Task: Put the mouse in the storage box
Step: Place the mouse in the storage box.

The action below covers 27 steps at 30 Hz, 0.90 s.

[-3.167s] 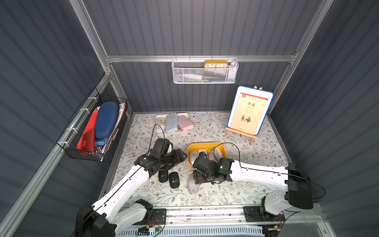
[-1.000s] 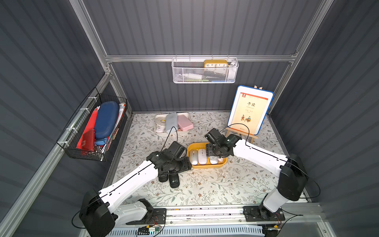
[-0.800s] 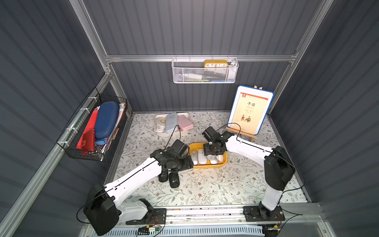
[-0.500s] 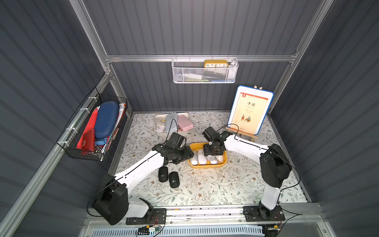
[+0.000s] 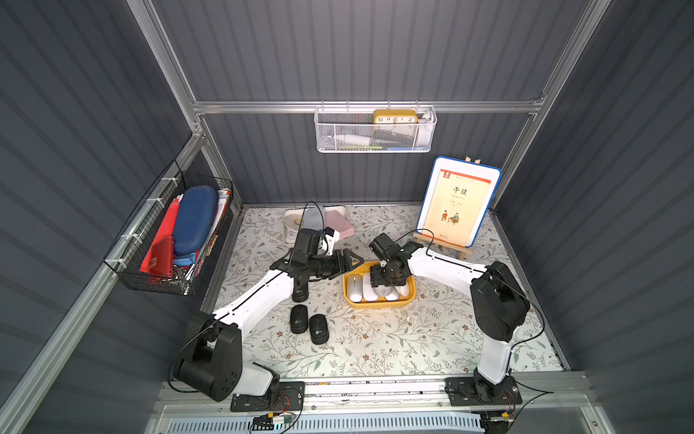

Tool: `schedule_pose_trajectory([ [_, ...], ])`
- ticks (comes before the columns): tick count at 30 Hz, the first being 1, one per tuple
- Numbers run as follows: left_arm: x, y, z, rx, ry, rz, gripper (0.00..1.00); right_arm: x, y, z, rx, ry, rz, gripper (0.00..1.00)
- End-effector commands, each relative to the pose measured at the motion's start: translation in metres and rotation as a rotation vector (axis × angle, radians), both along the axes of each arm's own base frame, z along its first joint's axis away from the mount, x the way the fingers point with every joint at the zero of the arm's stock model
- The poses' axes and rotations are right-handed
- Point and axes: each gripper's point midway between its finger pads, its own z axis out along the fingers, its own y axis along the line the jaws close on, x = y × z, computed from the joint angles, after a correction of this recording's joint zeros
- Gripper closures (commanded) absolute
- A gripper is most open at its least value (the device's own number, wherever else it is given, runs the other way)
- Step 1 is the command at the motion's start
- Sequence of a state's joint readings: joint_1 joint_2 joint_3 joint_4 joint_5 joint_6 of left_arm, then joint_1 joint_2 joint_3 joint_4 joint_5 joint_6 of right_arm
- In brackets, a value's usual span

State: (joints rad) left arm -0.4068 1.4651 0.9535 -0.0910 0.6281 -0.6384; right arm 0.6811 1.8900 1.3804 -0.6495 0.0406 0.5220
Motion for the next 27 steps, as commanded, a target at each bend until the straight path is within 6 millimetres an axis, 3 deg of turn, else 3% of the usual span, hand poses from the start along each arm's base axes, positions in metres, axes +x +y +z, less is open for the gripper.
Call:
schedule_pose_trajectory([
  [1,-0.004,0.003,-0.016,-0.045,0.039,-0.066,0.27,0.0,-0.006,-0.009,-0.016,0.012,-0.017,0.35],
  [19,0.0,0.012,-0.029,0.01,0.069,-0.034,0.27,0.001,-0.01,-0.02,-0.059,0.041,-0.015,0.27],
  [27,-0.002,0.019,-0.019,0.048,0.06,-0.013,0.25,-0.002,-0.005,0.007,0.004,-0.011,-0.011,0.11],
])
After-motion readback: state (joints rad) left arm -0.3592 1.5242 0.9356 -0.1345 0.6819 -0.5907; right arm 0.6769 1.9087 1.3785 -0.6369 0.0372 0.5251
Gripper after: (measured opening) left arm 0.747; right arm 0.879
